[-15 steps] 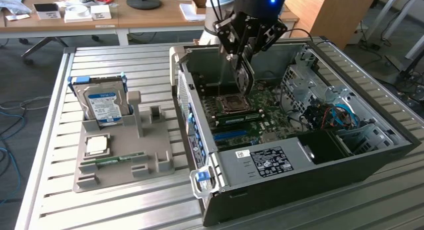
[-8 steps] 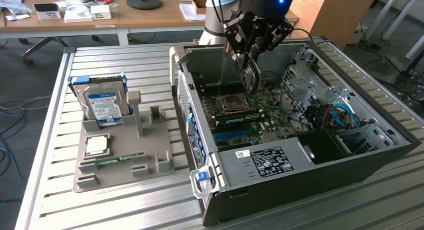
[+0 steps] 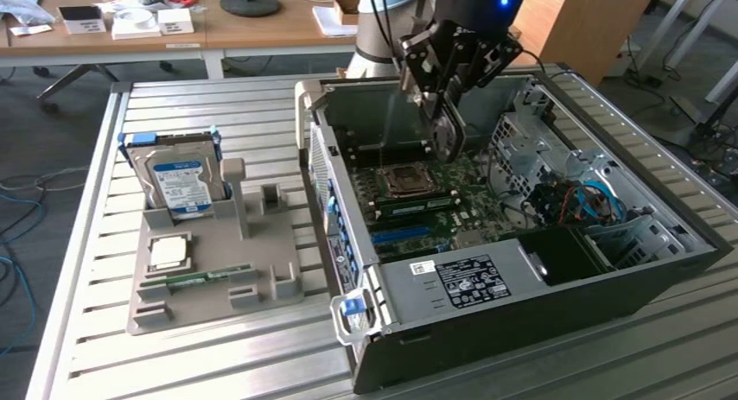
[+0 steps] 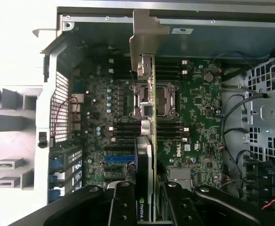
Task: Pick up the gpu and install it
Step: 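Pick up the gpu and move the gpu toward the slot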
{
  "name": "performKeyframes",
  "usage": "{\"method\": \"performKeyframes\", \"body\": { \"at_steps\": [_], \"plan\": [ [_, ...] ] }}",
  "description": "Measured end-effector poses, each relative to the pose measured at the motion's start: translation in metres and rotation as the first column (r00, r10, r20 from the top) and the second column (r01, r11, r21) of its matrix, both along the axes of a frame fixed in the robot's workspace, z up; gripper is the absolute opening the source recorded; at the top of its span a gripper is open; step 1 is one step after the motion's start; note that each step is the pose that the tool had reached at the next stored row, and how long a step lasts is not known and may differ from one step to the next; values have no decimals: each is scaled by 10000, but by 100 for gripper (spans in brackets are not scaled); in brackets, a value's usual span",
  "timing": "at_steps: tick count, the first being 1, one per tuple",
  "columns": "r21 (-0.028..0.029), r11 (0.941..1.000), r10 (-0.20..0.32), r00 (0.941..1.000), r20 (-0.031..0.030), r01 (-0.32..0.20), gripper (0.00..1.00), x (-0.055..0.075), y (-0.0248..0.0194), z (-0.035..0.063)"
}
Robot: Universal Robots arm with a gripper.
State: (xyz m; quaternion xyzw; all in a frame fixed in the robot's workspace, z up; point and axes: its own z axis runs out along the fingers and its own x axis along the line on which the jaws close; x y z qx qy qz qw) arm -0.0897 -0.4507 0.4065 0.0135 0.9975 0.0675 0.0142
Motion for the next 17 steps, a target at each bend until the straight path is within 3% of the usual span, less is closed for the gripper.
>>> {"method": "performKeyframes", "body": {
  "at_steps": [11,17],
  "plan": [
    [22,10000,0,10000,0,0,27,173,0,0],
    [24,10000,-1,10000,0,1,27,184,0,0]
  ]
}}
